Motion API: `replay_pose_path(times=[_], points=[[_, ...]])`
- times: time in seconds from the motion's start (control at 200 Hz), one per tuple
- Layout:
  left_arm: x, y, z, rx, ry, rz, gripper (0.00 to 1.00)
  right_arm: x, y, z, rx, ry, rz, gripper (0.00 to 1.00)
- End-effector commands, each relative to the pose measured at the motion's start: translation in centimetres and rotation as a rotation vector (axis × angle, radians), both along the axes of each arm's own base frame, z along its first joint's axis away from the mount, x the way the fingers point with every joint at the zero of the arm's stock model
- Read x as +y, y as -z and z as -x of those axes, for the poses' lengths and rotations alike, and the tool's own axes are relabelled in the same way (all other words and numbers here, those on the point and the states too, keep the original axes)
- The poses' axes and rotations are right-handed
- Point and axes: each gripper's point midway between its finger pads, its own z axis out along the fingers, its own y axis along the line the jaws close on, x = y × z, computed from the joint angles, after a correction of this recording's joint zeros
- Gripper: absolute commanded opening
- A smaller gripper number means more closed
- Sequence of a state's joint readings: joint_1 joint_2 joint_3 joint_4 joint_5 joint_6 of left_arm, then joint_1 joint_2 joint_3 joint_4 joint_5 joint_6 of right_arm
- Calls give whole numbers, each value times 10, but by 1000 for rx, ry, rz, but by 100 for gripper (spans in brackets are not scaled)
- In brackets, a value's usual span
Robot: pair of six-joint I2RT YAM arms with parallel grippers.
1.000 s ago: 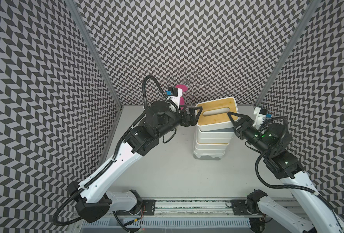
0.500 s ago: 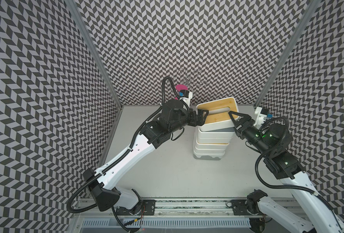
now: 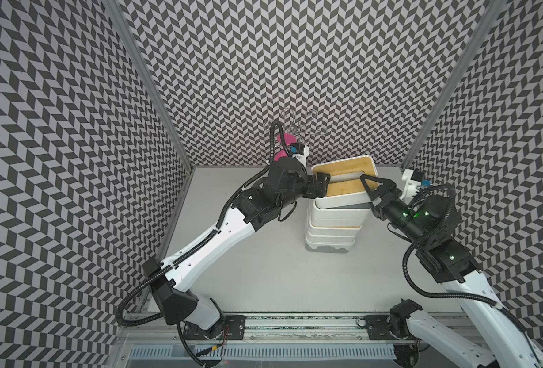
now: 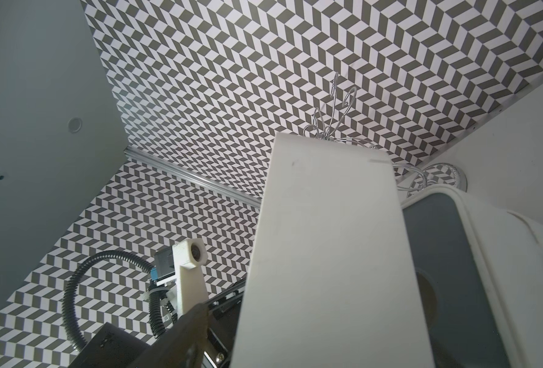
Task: Stack the tissue boxes
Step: Place the tissue box at the tissue box.
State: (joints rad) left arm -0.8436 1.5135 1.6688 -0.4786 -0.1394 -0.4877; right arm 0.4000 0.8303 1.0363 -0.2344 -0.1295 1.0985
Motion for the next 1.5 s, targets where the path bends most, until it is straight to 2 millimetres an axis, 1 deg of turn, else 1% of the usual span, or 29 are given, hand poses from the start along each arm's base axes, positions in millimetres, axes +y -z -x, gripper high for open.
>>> replay_pose_path(times=[0.0, 0.335, 0.421, 0.521, 0.571, 0.736, 0.846, 1.026, 1.086, 1.202, 1.262, 1.392, 1.492], points=[[7, 6, -4, 9, -60, -49, 87, -11, -31, 7, -90, 40, -17, 90], [12, 13, -10, 14, -118, -71, 86, -23, -33, 11, -75, 97, 38, 100], [10, 15, -11, 16, -120, -76, 86, -26, -33, 11, -70, 109, 54, 99], [10, 16, -12, 17, -134, -81, 85, -26, -28, 10, -44, 109, 84, 99], [8, 14, -11, 14, -129, -77, 85, -27, -24, 9, -31, 114, 100, 99], [0, 10, -6, 2, -113, -72, 85, -37, -24, 15, -42, 148, 112, 99], [-5, 7, -1, -6, -99, -63, 84, -36, -16, 13, -18, 141, 126, 99], [-6, 5, 2, -12, -101, -60, 85, -41, -10, 13, -14, 162, 142, 99], [-6, 2, 3, -16, -101, -53, 85, -43, -12, 12, -20, 170, 155, 99], [-8, -4, 5, -29, -94, -41, 85, -48, -21, 11, -44, 196, 214, 99], [-7, -9, 5, -38, -92, -30, 85, -45, -25, 9, -59, 180, 233, 99], [-9, -23, 9, -64, -68, 8, 85, -33, -24, 3, -65, 124, 274, 99], [-13, -29, 14, -72, -43, 27, 85, -31, -26, 0, -75, 117, 298, 99]])
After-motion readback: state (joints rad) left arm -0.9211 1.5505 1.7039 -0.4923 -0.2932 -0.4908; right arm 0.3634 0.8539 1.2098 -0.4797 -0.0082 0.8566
